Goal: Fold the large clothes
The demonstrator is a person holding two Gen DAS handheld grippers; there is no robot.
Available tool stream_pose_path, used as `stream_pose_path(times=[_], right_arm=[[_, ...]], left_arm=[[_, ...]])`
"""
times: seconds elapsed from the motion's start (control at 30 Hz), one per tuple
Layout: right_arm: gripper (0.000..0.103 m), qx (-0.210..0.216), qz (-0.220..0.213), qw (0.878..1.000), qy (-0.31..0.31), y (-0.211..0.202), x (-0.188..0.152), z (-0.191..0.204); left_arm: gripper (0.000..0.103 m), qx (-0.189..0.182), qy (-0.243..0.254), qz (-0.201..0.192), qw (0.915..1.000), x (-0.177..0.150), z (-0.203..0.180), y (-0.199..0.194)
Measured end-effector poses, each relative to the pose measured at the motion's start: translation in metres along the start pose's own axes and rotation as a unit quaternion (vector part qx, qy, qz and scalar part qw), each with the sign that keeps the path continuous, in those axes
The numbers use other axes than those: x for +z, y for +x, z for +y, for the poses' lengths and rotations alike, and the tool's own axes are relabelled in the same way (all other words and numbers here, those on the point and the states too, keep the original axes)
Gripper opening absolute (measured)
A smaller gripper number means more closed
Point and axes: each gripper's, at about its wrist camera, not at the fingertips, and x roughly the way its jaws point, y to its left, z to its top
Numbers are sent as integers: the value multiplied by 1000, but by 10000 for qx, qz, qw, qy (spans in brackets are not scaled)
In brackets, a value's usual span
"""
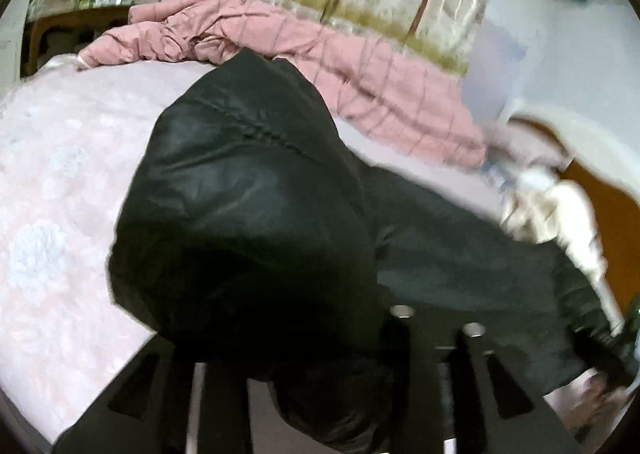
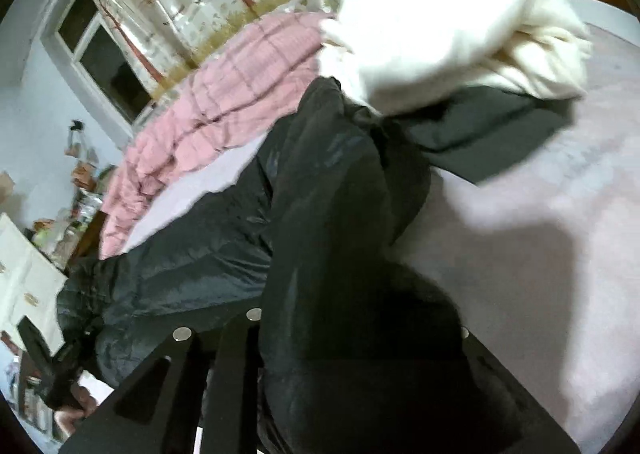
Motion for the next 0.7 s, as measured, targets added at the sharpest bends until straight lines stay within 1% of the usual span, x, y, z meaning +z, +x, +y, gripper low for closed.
stream_pose_path(times=[0.03,0.07,0.1,0.13,0.17,0.23,0.27,0.33,0.4,0.43,0.47,0.5,0.57,0.63,0.67,0.7], right_arm=[[23,-29,59,10000,45,3,-1,-2],[25,-32,76,9999,62,5,0,-3],[25,-73,53,10000,17,5,0,-2],[26,-135,45,9999,-60,6,0,-1],[26,-198,70,9997,-115,7,0,-1],[30,-226,248,9994,-25,12,0,-5],[33,-170,318,9993,94,15,1,-11],[37,-25,413,9986,329,16,3,-19],[48,-64,466,9981,398,17,4,-22],[55,-117,458,9981,397,18,3,-22],[57,-147,458,9982,354,18,3,-21],[58,-193,449,9984,281,18,3,-19],[65,-389,353,9985,150,16,3,-13],[70,-589,226,9980,-33,14,3,-8],[70,-635,199,9977,-107,13,2,-6],[70,-661,180,9976,-137,12,3,-5]], left_arm=[[41,245,38,14,9997,-1,0,1],[45,354,47,-80,9993,-4,1,-7],[54,539,112,-204,9983,-6,0,-16],[59,850,216,-360,9955,-6,-4,-25],[66,1163,319,-572,9911,-10,-8,-37],[66,1758,467,-1037,9778,-15,-14,-62],[66,1907,503,-1195,9731,-16,-15,-73],[66,2008,556,-1410,9678,-16,-15,-94],[56,1839,732,-1472,9691,-15,-17,-106],[51,1621,899,-1449,9719,-13,-23,-108],[43,1408,1061,-1400,9743,-11,-30,-108],[37,1136,1218,-1308,9773,-9,-41,-104],[33,567,1340,-1106,9832,-7,-64,-90],[33,-67,1356,-886,9868,-4,-89,-71],[33,-249,1341,-786,9875,-2,-100,-58],[32,-349,1328,-689,9881,1,-113,-45]])
